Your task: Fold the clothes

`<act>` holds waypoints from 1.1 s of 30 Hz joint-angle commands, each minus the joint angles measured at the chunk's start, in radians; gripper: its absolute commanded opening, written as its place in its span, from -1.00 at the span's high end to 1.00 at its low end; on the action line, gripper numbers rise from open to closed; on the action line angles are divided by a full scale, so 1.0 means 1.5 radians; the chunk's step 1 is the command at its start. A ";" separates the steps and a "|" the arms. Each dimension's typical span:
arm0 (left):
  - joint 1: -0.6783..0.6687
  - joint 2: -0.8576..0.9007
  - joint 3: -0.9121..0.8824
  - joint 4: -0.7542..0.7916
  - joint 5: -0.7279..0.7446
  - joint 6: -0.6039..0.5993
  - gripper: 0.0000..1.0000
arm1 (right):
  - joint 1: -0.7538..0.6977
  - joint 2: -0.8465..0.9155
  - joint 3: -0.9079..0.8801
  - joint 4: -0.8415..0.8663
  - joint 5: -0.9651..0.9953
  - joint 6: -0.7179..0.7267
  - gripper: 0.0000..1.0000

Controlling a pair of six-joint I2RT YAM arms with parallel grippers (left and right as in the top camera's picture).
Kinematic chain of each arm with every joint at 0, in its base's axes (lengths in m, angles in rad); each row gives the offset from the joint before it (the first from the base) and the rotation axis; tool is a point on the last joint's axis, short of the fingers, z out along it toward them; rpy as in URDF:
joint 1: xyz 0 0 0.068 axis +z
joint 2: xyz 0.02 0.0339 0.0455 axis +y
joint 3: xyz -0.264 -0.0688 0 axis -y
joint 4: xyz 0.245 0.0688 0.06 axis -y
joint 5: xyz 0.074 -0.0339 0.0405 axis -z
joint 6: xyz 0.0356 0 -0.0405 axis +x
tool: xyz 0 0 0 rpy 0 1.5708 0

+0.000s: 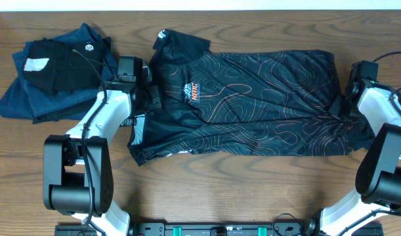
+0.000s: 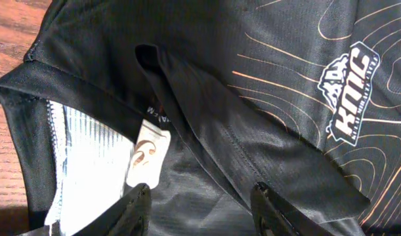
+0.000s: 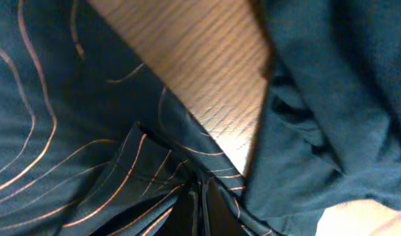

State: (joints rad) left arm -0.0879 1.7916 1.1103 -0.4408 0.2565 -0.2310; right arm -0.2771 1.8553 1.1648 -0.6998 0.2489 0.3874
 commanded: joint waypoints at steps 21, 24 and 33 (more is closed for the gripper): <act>-0.001 -0.097 0.005 -0.236 0.011 0.038 -0.01 | -0.003 -0.141 0.000 -0.006 0.014 -0.060 0.69; -0.001 -0.097 -0.006 -0.275 0.011 0.039 -0.01 | -0.003 -0.157 0.000 -0.048 -0.056 -0.094 0.66; 0.000 -0.096 -0.069 -0.145 0.007 0.039 -0.11 | -0.002 -0.134 -0.028 -0.129 -0.085 -0.095 0.67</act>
State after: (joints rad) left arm -0.0879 1.6455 1.0256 -0.6937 0.2668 -0.1810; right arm -0.2775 1.6375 1.1442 -0.8925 0.1513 0.2668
